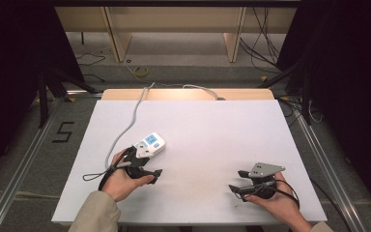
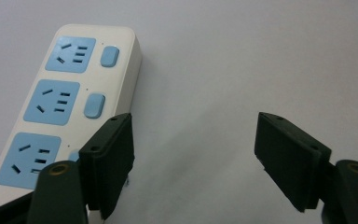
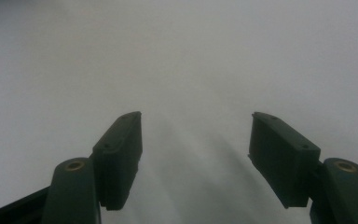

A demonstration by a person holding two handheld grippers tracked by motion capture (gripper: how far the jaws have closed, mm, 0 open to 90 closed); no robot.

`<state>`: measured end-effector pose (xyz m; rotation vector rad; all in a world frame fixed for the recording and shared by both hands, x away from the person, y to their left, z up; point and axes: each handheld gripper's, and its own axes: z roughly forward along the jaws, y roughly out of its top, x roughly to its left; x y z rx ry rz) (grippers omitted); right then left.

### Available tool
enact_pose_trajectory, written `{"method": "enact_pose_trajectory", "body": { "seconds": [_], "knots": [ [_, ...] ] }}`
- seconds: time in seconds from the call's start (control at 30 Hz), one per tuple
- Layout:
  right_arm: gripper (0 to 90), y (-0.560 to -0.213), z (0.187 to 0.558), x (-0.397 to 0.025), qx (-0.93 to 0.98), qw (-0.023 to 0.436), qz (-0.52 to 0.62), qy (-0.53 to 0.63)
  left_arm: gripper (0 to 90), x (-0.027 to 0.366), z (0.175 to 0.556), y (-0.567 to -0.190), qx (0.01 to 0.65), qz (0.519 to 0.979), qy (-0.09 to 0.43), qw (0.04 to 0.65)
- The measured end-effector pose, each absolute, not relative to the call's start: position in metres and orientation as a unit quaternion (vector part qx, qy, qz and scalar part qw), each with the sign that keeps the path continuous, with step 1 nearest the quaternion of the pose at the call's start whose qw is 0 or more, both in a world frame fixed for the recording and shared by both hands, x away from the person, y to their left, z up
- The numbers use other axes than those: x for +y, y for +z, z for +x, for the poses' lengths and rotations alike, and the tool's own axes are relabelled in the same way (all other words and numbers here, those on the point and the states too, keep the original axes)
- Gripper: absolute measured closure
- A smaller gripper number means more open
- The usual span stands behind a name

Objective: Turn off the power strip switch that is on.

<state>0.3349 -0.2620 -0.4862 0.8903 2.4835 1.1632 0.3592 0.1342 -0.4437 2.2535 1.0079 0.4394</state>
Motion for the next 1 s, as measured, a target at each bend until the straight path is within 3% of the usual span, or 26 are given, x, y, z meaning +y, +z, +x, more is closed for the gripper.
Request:
{"method": "enact_pose_trajectory", "body": {
  "seconds": [0.37,1.0],
  "knots": [
    [35.4,-0.486,0.335,-0.262,0.855,0.128,0.306,0.4,21.1,0.139,0.34,-0.46,0.358,0.867,0.169,0.304],
    [35.0,-0.486,0.334,-0.26,0.856,0.125,0.302,0.4,22.1,0.156,0.32,-0.478,0.362,0.859,0.182,0.314]
  ]
}}
